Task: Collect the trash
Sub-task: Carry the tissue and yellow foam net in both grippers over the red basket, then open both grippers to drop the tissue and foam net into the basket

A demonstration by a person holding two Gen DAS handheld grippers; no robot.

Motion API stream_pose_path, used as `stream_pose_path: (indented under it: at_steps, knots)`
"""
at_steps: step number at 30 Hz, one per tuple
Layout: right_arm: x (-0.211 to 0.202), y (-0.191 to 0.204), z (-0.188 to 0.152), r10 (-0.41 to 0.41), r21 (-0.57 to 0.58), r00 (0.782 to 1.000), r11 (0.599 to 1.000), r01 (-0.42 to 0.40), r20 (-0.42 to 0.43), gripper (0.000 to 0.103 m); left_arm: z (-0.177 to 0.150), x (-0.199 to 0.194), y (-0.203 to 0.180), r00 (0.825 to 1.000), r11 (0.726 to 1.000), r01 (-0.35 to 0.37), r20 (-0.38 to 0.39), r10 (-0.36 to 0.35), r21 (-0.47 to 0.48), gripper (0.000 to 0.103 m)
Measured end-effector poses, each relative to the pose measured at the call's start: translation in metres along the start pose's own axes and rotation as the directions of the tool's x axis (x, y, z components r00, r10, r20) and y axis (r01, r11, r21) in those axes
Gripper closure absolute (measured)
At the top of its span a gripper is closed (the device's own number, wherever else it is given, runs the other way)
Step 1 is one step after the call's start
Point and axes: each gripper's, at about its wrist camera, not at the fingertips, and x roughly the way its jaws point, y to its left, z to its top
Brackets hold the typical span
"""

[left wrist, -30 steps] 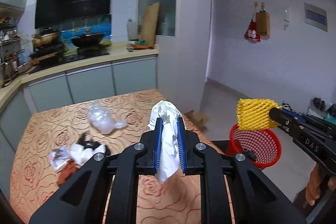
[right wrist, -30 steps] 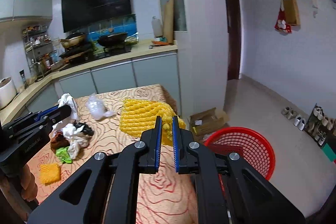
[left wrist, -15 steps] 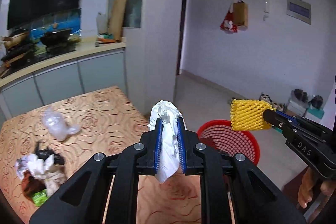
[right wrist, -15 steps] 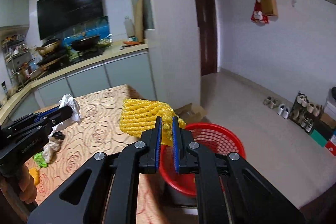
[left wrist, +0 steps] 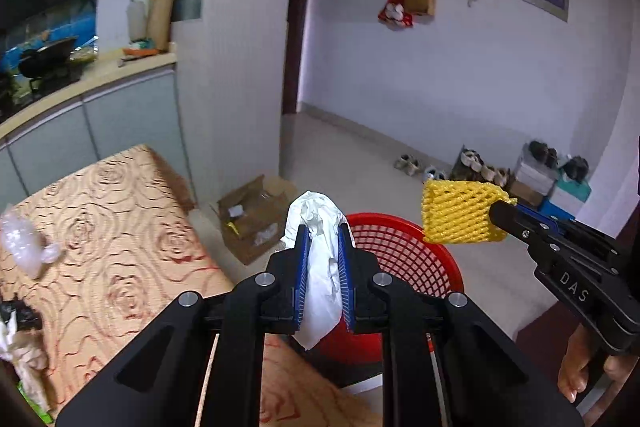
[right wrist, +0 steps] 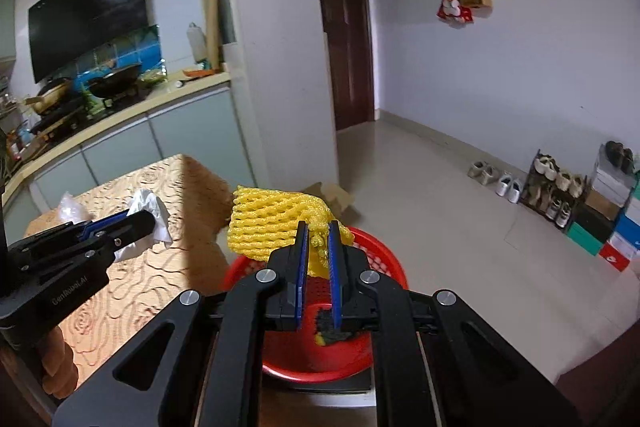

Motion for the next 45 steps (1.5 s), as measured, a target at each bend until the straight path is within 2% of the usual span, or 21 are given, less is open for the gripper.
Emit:
stream_pose_path:
  at_steps: [11,22,24,29,32,37,45]
  knots:
    - [0.037,-0.022,-0.006,-0.038,0.030,0.997,0.999,0.040,-0.067,0.093,-0.007,0.057,-0.013,0.995,0.998,0.054,-0.084,-0.053,0.012,0.089]
    - [0.081,-0.025,-0.019,-0.055,0.034,0.979,0.997,0.063,-0.197,0.093,-0.012,0.098,-0.014,0.975,0.992,0.125,-0.183,-0.125,-0.014,0.088]
    - [0.084,-0.024,-0.020,-0.046,0.038,0.976,0.998,0.056,-0.211,0.093,-0.013,0.100,-0.015,0.973,0.991,0.133,-0.190,-0.133,-0.012,0.084]
    - [0.087,-0.024,-0.025,-0.023,0.052,0.973,0.998,0.036,-0.231,0.090,-0.013,0.100,-0.014,0.974,0.992,0.128,-0.190,-0.126,0.000,0.064]
    - [0.086,-0.025,-0.025,-0.006,0.072,0.972,0.997,0.024,-0.234,0.079,-0.012,0.095,-0.011,0.977,0.993,0.118,-0.180,-0.117,-0.006,0.054]
    - [0.082,-0.027,-0.026,0.014,0.100,0.973,0.995,0.010,-0.231,0.071,-0.011,0.085,-0.004,0.982,0.995,0.096,-0.161,-0.097,-0.013,0.047]
    - [0.064,-0.027,-0.024,0.012,0.104,0.980,0.995,0.010,-0.201,0.069,-0.010,0.059,0.003,0.990,0.997,0.071,-0.122,-0.072,-0.019,0.043]
